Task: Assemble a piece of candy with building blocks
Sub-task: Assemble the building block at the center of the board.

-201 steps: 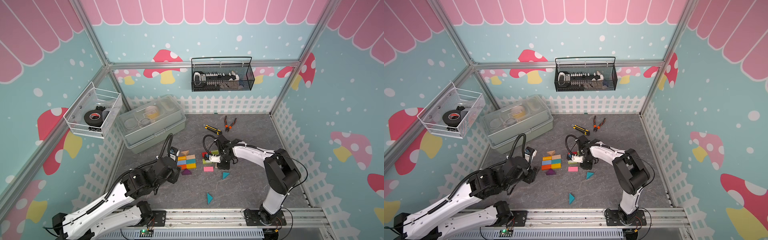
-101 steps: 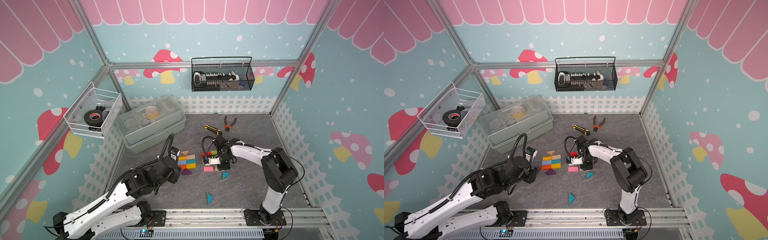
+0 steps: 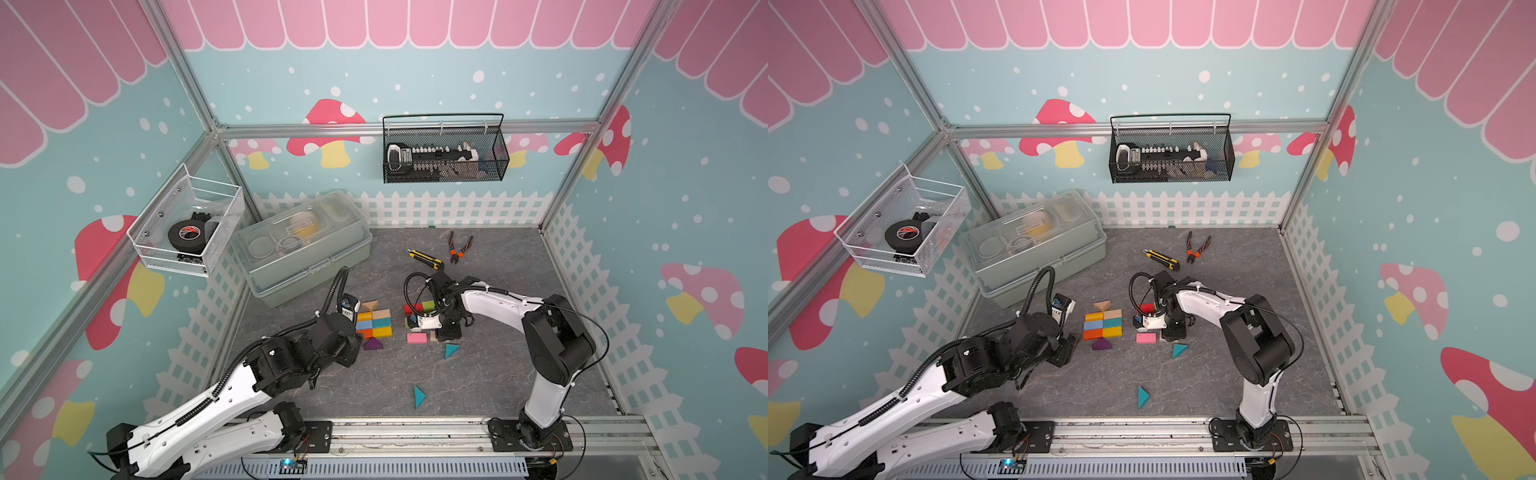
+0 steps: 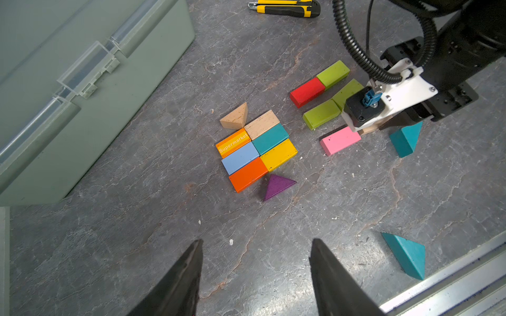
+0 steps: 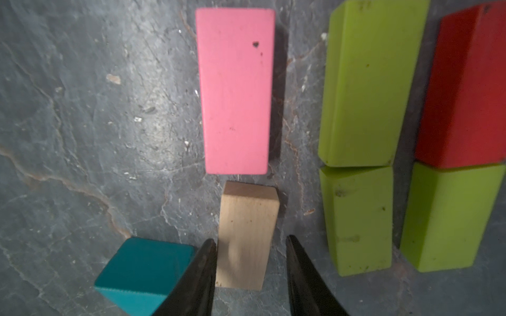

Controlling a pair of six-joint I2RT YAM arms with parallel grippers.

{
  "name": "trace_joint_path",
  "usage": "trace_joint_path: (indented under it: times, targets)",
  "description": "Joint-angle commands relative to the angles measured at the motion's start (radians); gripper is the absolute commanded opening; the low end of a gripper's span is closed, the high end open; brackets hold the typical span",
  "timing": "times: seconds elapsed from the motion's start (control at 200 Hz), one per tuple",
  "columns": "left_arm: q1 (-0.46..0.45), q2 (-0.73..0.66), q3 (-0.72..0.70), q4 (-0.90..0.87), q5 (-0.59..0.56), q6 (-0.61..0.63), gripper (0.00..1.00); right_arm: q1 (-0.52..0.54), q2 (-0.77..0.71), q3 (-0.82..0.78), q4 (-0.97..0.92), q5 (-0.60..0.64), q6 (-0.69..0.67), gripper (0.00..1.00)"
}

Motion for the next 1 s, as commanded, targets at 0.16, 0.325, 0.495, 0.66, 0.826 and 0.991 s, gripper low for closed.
trace_joint_path:
  times: [0.16,0.325,0.495,0.66,0.826,0.991]
  targets:
    - [-0.003,0.007,0.003,0.004,0.003,-0.014,0.62,0.005,0.037,0.010,-0.019,-0.006,-0.049,0.40]
    - [-0.003,0.010,0.005,0.003,0.005,-0.013,0.62,0.006,0.042,0.016,0.001,0.014,-0.060,0.36]
    - [-0.003,0.009,0.005,0.003,0.005,-0.012,0.62,0.006,0.053,0.034,0.000,0.012,-0.079,0.34]
    - [-0.003,0.010,0.005,0.003,0.005,-0.013,0.62,0.006,0.059,0.038,0.001,-0.006,-0.088,0.34]
    - [-0.003,0.011,0.005,0.003,0.005,-0.014,0.62,0.011,0.058,0.035,0.007,-0.008,-0.085,0.35]
    - [-0.003,0.010,0.005,0.003,0.004,-0.013,0.62,0.010,0.036,0.030,0.011,-0.009,-0.075,0.40]
